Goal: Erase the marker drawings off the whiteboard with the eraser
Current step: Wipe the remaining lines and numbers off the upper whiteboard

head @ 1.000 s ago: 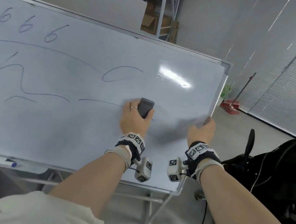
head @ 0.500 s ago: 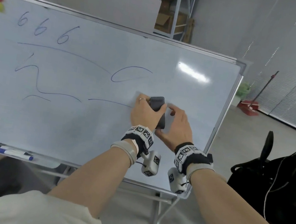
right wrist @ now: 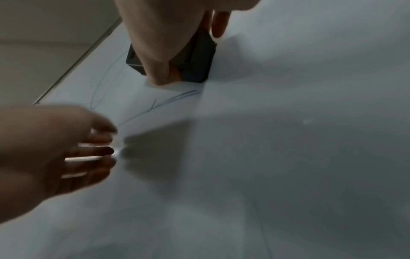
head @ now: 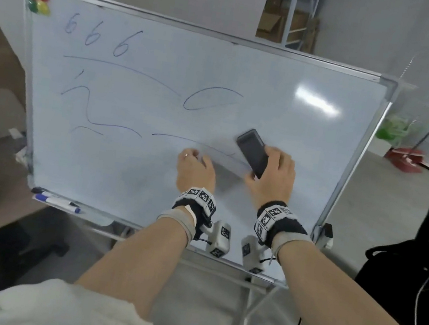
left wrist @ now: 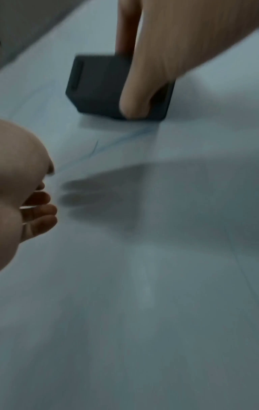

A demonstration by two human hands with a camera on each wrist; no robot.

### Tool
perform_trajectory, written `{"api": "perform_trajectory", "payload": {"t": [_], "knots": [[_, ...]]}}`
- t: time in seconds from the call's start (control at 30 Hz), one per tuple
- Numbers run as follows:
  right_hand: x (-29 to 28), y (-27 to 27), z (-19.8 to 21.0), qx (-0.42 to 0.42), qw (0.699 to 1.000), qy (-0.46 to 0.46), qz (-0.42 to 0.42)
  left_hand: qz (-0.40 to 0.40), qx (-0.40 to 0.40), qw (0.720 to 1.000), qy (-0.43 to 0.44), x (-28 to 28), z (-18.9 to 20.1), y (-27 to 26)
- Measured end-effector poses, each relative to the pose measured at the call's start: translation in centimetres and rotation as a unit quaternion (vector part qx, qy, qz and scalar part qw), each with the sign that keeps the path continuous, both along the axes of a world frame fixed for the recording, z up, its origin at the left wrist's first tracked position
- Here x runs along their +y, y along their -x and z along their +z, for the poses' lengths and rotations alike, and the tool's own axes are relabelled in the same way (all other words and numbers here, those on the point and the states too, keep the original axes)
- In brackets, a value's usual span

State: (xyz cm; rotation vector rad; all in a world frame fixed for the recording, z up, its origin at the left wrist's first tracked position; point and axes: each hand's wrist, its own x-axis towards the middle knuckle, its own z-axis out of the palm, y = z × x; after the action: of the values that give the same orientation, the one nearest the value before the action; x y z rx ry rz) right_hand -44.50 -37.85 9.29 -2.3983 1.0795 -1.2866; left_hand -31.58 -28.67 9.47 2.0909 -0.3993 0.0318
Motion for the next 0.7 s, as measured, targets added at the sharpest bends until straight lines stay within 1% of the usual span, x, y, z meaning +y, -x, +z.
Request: {"api": "perform_trajectory", "payload": {"t": [0.13,0.2,0.27,0.37,0.4,0.43,0.47,0.53,0.57,0.6,0.67,0.7], "knots": [[1.2,-0.3,-2.0,0.117,0.992,0.034,-0.003,0.090,0.064,0.991,-0.077,1.5,-4.7,-1.5],[1.5,-0.3,-2.4,0.143,0.989,0.039,-0.007,0.121,0.088,0.985,-0.085,1.7,-6.2,-1.8],[1.2,-0.1,-2.0,0.119,0.991,0.047,-0.032,0.117,0.113,0.984,-0.072,1.6,-6.8,-2.2],[-0.2,-0.1,-0.8,0.016,0.993,0.015,-0.120,0.096,0.139,0.984,-0.063,1.3,-6.9,-2.5],[-0.3,-0.3,-0.7,0.002,0.991,0.002,-0.131,0.094,0.144,0.983,-0.057,1.3,-6.8,-2.7],[-0.1,-0.7,-0.9,0.010,0.993,0.003,-0.118,0.093,0.146,0.984,-0.051,1.2,-6.7,-2.8],[0.4,-1.2,-1.3,0.041,0.995,0.019,-0.084,0.092,0.146,0.984,-0.047,1.2,-6.7,-3.1],[1.7,-2.3,-2.6,0.130,0.990,0.054,-0.006,0.089,0.143,0.985,-0.046,1.2,-6.7,-3.9],[2.0,-2.7,-3.1,0.151,0.986,0.064,0.011,0.088,0.142,0.985,-0.046,1.3,-6.6,-4.4],[2.1,-3.2,-3.1,0.146,0.988,0.059,0.006,0.089,0.140,0.985,-0.043,1.5,-6.4,-5.1],[1.5,-3.6,-2.3,0.069,0.995,0.018,-0.065,0.088,0.143,0.985,-0.036,1.6,-6.0,-6.1],[1.1,-3.9,-1.7,0.025,0.994,-0.001,-0.103,0.088,0.145,0.985,-0.032,1.8,-5.8,-6.7]]}}
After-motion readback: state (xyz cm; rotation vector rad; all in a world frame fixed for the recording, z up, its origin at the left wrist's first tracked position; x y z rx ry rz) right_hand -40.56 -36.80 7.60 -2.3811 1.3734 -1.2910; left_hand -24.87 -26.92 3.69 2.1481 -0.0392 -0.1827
